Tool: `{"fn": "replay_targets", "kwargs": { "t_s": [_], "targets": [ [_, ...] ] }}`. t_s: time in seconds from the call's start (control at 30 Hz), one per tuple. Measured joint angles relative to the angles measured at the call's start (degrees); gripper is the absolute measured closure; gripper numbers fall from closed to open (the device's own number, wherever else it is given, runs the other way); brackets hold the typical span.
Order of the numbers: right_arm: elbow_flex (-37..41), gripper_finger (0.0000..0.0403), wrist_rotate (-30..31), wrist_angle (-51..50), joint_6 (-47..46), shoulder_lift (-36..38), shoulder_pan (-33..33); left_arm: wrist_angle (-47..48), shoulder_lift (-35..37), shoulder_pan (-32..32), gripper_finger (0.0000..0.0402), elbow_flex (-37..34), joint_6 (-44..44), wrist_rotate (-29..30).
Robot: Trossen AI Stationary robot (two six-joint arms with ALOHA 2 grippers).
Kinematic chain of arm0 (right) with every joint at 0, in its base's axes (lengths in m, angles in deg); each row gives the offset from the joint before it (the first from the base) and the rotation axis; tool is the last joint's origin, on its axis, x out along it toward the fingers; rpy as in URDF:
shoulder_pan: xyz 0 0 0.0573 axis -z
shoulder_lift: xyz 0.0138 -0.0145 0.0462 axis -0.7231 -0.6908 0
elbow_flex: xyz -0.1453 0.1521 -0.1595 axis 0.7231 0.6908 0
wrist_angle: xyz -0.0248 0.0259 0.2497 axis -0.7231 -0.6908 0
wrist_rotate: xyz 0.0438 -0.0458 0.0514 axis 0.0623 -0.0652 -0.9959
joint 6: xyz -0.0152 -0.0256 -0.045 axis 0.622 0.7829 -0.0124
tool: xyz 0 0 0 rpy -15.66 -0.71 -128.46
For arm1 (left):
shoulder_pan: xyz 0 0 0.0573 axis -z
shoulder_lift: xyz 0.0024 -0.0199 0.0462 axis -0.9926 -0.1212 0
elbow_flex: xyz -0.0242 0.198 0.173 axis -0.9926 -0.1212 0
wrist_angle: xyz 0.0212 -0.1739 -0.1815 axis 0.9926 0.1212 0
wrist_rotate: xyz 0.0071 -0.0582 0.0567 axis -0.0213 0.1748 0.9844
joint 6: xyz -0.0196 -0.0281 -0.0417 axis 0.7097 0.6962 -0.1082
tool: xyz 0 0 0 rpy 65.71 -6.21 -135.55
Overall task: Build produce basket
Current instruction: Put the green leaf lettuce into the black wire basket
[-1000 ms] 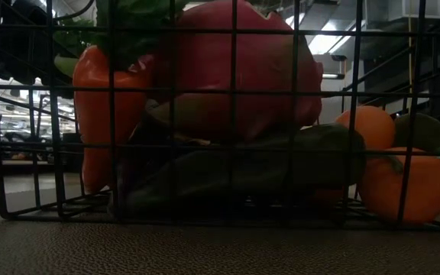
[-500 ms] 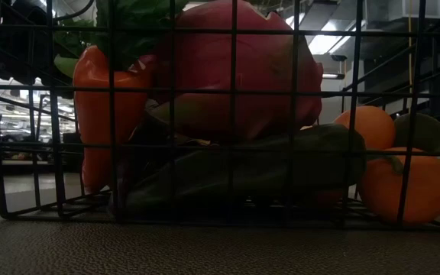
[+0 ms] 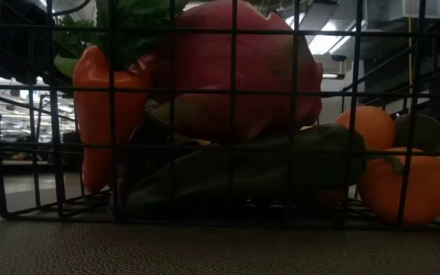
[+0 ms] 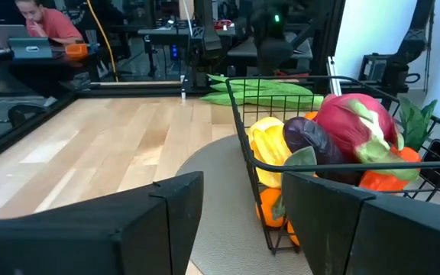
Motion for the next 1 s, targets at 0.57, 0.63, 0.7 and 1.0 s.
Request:
{"fn": "replay_targets", "kwargs": {
  "t_s": [0.57,0.63,0.7,1.0],
  "targets": [
    [3.7,0.0208,-2.9,2.3,-0.9,-0.1,0.1,0.0,0.0,0.0,0.0232,0.0,0.0,0.0],
    [3.8,0.0208,-2.7,2.0,-0.8,-0.1,-0.5,0.0,0.0,0.0,0.0232,0.0,0.0,0.0],
    [3.9,0.0208,-2.6,1.7,-0.8,-0.9,-0.7,0.0,0.0,0.0,0.0232,0.0,0.0,0.0],
    [4.0,0.0208,-4.7,-1.1,-0.1,-9.4,-1.0,0.0,0.0,0.0,0.0232,0.0,0.0,0.0]
  ]
}}
